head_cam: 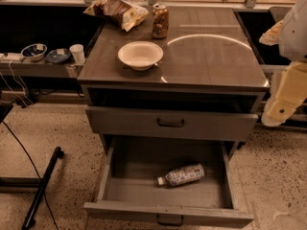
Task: Pick blue plastic bottle from middle drawer and place on counter
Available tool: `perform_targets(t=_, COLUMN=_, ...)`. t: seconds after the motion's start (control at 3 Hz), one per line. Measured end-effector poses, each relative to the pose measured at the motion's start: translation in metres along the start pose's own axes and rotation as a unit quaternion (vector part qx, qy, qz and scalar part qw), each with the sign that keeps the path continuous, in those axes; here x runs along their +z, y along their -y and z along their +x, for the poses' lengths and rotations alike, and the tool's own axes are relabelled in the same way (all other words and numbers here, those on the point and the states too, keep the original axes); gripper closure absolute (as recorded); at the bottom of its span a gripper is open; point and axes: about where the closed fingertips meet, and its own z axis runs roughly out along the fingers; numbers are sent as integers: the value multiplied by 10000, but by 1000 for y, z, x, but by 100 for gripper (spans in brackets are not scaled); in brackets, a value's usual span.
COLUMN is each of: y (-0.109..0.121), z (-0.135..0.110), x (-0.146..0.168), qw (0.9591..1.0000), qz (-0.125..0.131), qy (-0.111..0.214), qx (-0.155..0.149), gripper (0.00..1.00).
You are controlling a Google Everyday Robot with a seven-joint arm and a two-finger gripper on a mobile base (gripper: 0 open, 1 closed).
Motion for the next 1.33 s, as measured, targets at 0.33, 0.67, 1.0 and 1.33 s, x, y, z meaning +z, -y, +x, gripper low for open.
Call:
perform_targets(t=0.33, y=0, z=0, x=0, qw=10000, qz=0, qy=0, qx=-1, gripper=0)
perform_targets(t=0.67, y=-31, z=1, x=38, qw=9994, qz=-107, qy=174, qx=-264, gripper=0)
perform_targets(t=1.0, y=-79, z=0, x=82, qw=9955, qz=-357, qy=519, qx=-707, gripper=0)
perform_targets(t=1.33, y=-103, z=13, x=108, qw=9937, qz=-674, qy=424, qx=-794, gripper=0)
